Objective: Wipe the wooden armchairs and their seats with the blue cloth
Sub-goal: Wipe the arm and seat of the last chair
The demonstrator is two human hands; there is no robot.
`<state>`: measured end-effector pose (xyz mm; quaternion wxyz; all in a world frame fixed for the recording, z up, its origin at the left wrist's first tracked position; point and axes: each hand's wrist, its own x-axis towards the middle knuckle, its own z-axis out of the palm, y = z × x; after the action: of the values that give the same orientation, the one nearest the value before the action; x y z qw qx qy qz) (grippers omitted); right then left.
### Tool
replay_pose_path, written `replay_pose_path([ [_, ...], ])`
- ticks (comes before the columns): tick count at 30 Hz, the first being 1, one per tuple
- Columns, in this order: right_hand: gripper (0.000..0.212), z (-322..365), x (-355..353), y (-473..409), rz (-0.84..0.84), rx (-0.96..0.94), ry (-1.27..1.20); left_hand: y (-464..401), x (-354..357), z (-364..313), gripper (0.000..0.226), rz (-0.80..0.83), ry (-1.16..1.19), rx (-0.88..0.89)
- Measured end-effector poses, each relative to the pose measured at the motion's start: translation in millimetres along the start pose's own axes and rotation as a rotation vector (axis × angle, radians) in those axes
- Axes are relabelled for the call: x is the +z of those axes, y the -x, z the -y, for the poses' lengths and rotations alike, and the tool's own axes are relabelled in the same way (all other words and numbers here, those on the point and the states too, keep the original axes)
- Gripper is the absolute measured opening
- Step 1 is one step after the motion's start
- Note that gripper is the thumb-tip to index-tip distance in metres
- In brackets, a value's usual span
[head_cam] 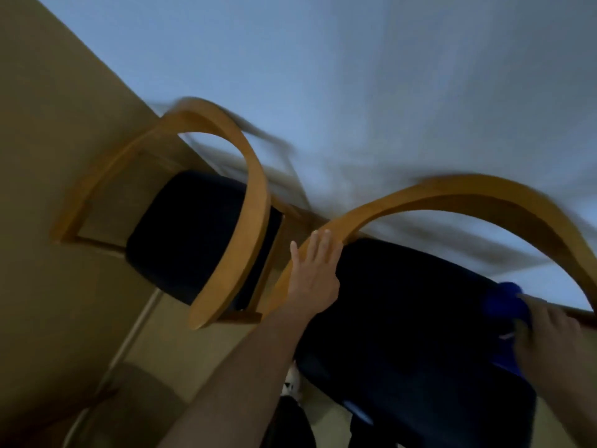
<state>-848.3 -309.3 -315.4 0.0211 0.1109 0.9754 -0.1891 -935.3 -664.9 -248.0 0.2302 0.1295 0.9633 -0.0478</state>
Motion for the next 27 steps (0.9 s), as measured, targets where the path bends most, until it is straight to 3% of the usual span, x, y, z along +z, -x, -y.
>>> replay_pose_path([
  [3,0.037,139,20,2,-0.087,-0.087,-0.231,13,-1,57,0.06,0.001,0.074,-0.068],
  [7,0.041,291,79,21,-0.005,-0.261,-0.239,26,10,154,0.075,0.057,0.14,-0.15],
  [9,0.04,337,112,46,0.041,-0.191,-0.192,30,22,194,0.081,0.15,0.165,-0.058],
  [12,0.042,373,140,104,0.033,-0.052,-0.097,26,41,234,0.078,0.191,0.166,0.103],
  [15,0.044,375,147,137,0.026,-0.124,0.037,18,49,254,0.075,0.164,0.21,0.23],
  [17,0.059,382,148,117,0.016,-0.017,0.052,14,49,265,0.074,0.166,0.236,0.289],
  [20,0.052,406,151,65,-0.089,0.166,0.084,12,46,280,0.074,0.225,0.343,0.352],
  [22,0.055,429,154,48,-0.096,0.074,0.04,12,42,286,0.074,0.234,0.429,0.369],
  [24,0.061,459,167,67,-0.059,-0.14,0.027,10,37,293,0.073,0.233,0.505,0.359],
  [27,0.058,501,198,136,0.118,-0.471,0.04,2,33,301,0.069,0.217,0.501,0.404],
])
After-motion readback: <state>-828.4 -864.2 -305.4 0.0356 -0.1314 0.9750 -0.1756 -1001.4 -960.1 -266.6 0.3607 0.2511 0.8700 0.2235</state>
